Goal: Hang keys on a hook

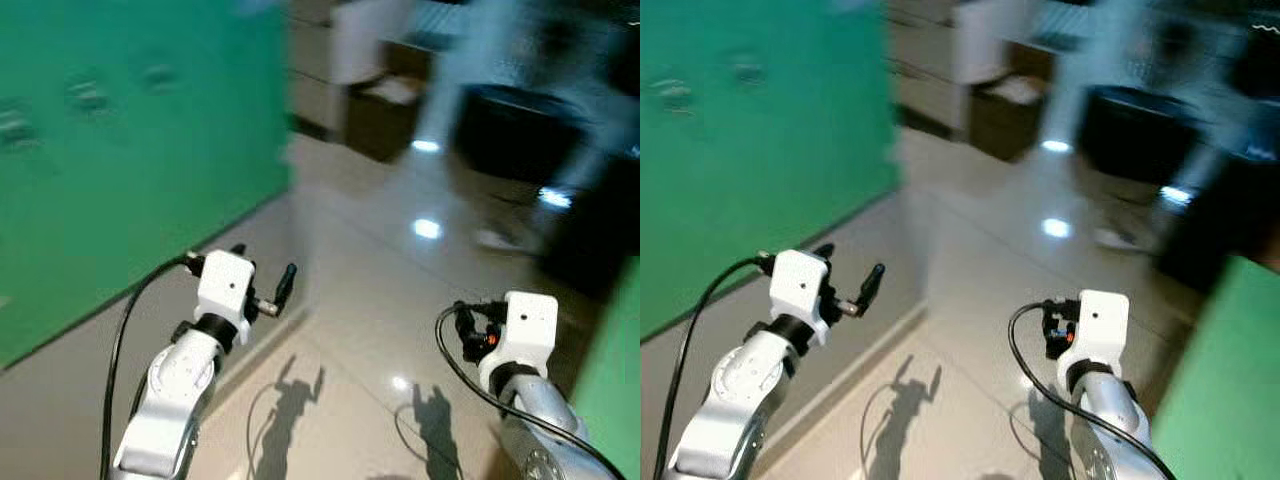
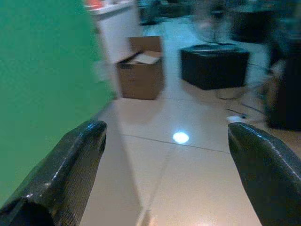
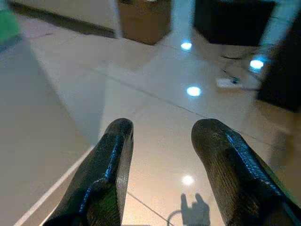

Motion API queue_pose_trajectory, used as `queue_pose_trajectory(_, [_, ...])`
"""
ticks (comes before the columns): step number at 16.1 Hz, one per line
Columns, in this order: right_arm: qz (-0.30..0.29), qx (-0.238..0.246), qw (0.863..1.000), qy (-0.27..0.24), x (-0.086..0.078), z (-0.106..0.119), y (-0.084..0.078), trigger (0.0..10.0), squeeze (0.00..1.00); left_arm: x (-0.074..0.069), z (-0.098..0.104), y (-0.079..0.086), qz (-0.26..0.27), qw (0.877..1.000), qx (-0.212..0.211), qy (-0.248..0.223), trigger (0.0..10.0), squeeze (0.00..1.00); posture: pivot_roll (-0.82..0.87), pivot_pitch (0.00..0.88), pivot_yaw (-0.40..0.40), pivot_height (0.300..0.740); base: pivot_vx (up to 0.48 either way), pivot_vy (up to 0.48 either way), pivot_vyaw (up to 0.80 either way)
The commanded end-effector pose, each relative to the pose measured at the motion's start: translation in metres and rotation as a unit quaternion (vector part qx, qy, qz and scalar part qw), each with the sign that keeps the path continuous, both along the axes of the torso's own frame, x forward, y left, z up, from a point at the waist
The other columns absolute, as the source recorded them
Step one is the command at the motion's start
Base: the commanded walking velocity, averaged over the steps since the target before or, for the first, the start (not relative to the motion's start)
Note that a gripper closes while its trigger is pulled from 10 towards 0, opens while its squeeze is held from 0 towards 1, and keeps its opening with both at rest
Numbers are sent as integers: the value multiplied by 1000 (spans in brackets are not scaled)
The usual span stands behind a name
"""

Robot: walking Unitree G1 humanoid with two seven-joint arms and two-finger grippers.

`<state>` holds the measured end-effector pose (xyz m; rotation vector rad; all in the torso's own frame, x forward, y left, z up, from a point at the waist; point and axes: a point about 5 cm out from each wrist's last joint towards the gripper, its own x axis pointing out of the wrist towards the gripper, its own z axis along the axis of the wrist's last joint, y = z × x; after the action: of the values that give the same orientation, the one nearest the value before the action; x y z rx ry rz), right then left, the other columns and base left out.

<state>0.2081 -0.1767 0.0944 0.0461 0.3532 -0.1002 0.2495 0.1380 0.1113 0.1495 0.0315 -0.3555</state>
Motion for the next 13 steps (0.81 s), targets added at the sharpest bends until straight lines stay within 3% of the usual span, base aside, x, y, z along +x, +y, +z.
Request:
queue_pose_trajectory(1, [-6, -3, 1000, 0, 0, 2, -2, 10000, 0, 2, 4, -2, -6, 1000, 10, -13, 10000, 0, -82, 0, 43, 740, 0, 0, -800])
queue_pose_trajectory(5, [-8, -6, 1000, -1, 1, 4, -3, 10000, 0, 4, 3, -2, -10, 1000, 20, -18, 10000, 0, -81, 0, 42, 740, 0, 0, -800])
queue_pose_trajectory(13, [-12, -4, 1000, -1, -1, 6, -3, 10000, 0, 7, 8, -8, -31, 999, 11, -30, 10000, 0, -91, 0, 51, 740, 0, 352, -800])
